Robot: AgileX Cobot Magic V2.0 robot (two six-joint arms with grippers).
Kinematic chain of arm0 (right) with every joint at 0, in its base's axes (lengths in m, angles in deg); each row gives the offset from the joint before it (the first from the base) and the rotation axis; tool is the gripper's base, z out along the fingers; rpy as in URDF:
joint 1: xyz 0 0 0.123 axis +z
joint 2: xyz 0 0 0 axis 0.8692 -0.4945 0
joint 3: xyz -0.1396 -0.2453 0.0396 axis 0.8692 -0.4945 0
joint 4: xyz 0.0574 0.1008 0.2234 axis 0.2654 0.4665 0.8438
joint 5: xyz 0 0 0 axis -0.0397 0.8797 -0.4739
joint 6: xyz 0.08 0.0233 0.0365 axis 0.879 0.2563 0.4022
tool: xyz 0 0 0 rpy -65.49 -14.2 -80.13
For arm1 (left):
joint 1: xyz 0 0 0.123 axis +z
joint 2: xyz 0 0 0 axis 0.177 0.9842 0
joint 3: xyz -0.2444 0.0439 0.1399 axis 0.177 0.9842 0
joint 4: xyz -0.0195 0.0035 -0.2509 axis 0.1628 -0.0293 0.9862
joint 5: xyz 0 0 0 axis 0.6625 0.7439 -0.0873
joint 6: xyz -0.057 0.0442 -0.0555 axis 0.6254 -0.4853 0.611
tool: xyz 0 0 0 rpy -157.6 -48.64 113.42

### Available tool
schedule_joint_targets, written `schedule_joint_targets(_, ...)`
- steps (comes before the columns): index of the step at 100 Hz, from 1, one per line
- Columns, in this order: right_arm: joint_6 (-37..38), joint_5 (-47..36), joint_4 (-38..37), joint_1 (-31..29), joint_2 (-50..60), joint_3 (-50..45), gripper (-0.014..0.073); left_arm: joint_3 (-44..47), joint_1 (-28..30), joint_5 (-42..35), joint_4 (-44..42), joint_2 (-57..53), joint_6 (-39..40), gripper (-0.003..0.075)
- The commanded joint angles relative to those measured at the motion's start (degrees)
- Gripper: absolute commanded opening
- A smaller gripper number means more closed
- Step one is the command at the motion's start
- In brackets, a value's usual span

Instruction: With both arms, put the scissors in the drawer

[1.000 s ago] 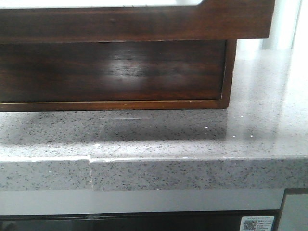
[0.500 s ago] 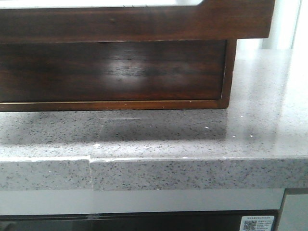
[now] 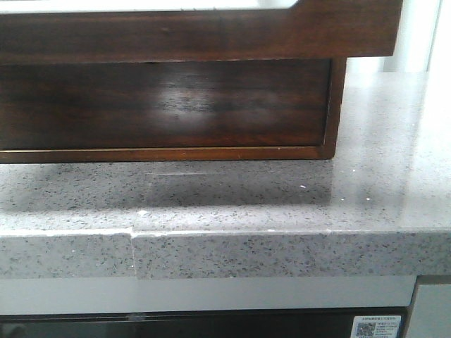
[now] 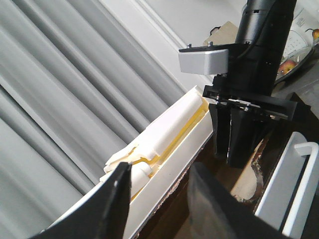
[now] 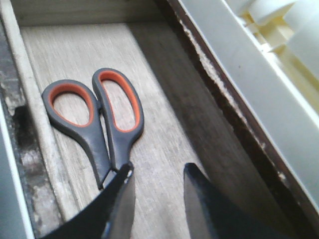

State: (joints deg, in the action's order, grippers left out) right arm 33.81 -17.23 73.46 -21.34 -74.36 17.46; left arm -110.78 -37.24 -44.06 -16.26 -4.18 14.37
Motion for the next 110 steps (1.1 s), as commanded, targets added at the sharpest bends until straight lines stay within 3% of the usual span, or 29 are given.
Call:
schedule_joint_targets(1, -0.2, -1.9, -0.2, 0.0, 2.0, 1.6, 0.0207, -2.0, -0.4, -2.5, 1.0, 0.5, 0.6, 0.0262)
schedule_joint_targets(14, 3.7, 0.2, -0.2, 0.0, 3.7, 1.6, 0.0150, -2.0, -0.4, -2.5, 1.1, 0.5, 0.6, 0.0228)
schedule_joint_targets(32, 4.6, 0.6, -0.2, 0.0, 8.5, 1.6, -0.0047, -2.0, -0.4, -2.5, 4.8, 0.3, 0.6, 0.0030)
schedule_joint_targets(38, 4.7, 0.9, -0.2, 0.0, 10.7, 1.6, -0.0068, -2.0, -0.4, -2.4, 6.0, -0.3, 0.6, -0.0023)
schedule_joint_targets(54, 6.5, 4.7, 0.1, 0.0, 16.8, 1.4, -0.0067, -2.0, -0.4, -0.9, 8.2, -4.2, 0.6, -0.0022)
schedule_joint_targets(85, 10.3, 4.3, 0.2, 0.0, 30.1, -4.2, -0.0057, -1.8, -0.4, 13.2, 23.4, -13.1, 0.6, -0.0022)
schedule_joint_targets(110, 12.8, 0.5, 0.3, 0.0, 42.0, -17.0, -0.0057, 4.8, -0.4, 8.0, 27.7, -17.2, 0.6, -0.0022)
